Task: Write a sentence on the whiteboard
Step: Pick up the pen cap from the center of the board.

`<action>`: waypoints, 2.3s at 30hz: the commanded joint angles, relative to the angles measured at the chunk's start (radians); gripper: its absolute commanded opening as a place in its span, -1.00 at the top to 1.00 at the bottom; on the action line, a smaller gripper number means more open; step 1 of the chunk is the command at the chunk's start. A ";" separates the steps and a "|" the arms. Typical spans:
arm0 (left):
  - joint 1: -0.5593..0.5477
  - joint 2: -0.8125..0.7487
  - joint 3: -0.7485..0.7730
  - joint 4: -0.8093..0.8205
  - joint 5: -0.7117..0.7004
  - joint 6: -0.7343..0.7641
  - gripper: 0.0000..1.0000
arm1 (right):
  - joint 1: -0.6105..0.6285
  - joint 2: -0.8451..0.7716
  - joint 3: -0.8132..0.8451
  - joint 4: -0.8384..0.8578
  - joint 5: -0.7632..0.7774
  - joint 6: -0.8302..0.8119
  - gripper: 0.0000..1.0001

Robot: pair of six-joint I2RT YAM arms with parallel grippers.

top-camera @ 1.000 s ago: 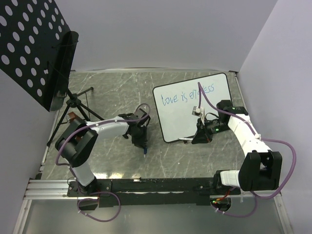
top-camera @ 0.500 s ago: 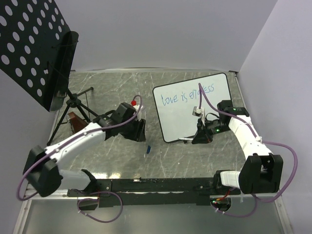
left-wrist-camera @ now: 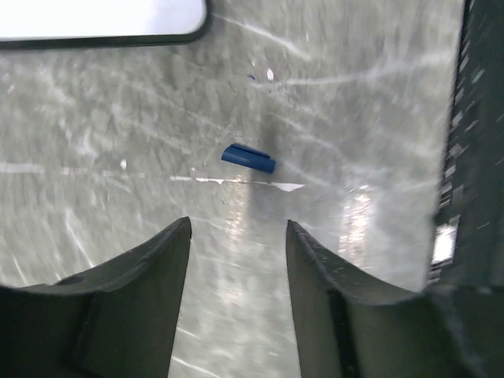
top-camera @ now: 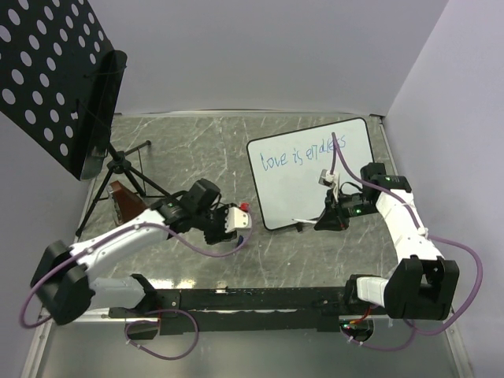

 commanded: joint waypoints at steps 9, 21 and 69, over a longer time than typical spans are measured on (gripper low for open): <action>-0.109 0.277 0.033 0.073 0.031 0.355 -0.05 | -0.091 -0.006 0.038 -0.081 -0.089 -0.118 1.00; -0.129 0.342 0.005 0.155 -0.078 0.434 -0.09 | -0.102 0.019 0.047 -0.112 -0.107 -0.141 1.00; -0.086 0.371 -0.037 0.254 -0.101 0.279 0.06 | -0.142 0.043 0.067 -0.215 -0.152 -0.235 1.00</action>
